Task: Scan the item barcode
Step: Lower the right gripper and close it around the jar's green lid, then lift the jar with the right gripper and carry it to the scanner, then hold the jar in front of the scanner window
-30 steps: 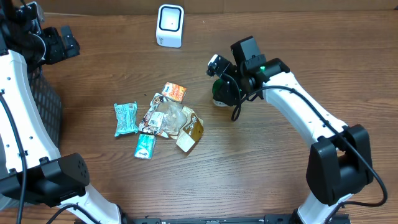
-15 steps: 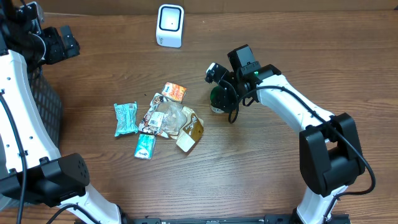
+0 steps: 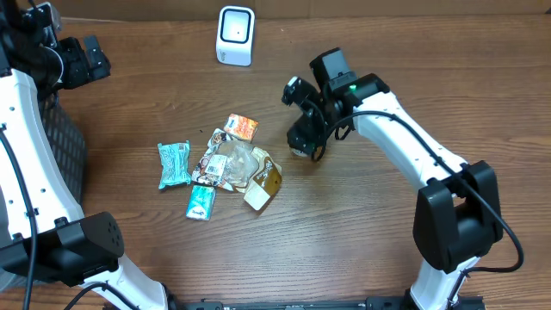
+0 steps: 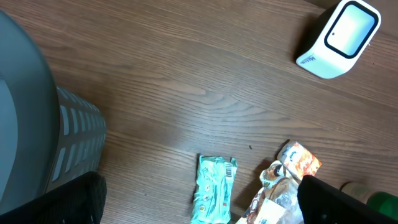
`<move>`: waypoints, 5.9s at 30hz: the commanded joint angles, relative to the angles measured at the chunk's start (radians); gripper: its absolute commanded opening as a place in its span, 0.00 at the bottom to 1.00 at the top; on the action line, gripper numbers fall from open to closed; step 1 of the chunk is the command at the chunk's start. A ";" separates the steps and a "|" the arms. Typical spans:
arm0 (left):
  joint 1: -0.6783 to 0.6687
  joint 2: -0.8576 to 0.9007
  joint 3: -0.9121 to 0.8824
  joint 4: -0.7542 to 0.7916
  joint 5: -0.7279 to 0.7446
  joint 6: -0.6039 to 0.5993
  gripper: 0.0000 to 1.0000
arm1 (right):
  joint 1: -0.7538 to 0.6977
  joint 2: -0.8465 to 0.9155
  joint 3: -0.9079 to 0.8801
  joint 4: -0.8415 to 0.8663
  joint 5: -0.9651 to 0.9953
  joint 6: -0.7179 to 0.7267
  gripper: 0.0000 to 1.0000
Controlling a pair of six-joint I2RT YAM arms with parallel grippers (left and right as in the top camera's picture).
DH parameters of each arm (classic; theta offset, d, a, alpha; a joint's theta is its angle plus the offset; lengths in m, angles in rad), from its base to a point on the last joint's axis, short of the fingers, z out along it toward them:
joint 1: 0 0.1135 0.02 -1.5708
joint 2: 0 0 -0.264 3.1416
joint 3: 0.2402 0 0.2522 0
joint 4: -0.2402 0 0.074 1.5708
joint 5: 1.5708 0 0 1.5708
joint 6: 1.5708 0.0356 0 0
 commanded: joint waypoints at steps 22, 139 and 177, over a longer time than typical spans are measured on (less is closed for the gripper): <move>-0.002 0.000 0.006 0.002 0.011 -0.007 1.00 | 0.040 0.084 0.009 0.016 0.094 -0.040 0.57; -0.002 0.000 0.006 0.002 0.011 -0.007 1.00 | 0.091 0.623 0.612 1.211 0.328 -0.610 0.13; -0.002 0.000 0.006 0.002 0.011 -0.008 1.00 | 0.084 0.235 0.612 0.801 0.391 0.264 0.12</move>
